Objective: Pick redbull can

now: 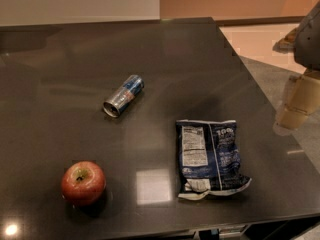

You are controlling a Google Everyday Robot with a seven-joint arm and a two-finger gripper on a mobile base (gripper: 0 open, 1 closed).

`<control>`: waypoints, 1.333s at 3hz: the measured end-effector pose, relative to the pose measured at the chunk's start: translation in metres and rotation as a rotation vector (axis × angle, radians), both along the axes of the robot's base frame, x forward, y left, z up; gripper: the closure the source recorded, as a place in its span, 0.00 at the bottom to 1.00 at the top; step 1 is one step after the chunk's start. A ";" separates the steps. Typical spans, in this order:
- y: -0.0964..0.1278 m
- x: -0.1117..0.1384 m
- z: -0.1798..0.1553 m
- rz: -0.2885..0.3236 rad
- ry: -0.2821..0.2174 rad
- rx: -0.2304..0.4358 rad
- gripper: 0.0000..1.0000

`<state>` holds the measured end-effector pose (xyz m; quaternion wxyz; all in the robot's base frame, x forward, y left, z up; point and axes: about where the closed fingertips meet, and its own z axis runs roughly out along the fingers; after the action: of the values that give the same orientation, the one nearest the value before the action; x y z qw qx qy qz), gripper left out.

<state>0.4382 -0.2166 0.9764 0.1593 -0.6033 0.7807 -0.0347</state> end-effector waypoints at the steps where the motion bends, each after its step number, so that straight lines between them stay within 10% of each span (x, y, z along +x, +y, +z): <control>1: 0.000 0.000 0.000 0.000 0.000 0.000 0.00; 4: 0.117 0.046 0.009 0.411 -0.026 0.076 0.00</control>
Offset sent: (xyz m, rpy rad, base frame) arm 0.0225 0.0711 0.0037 0.0557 0.0188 0.2958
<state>0.4839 -0.0993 0.9854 0.1959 -0.7429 0.6398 0.0202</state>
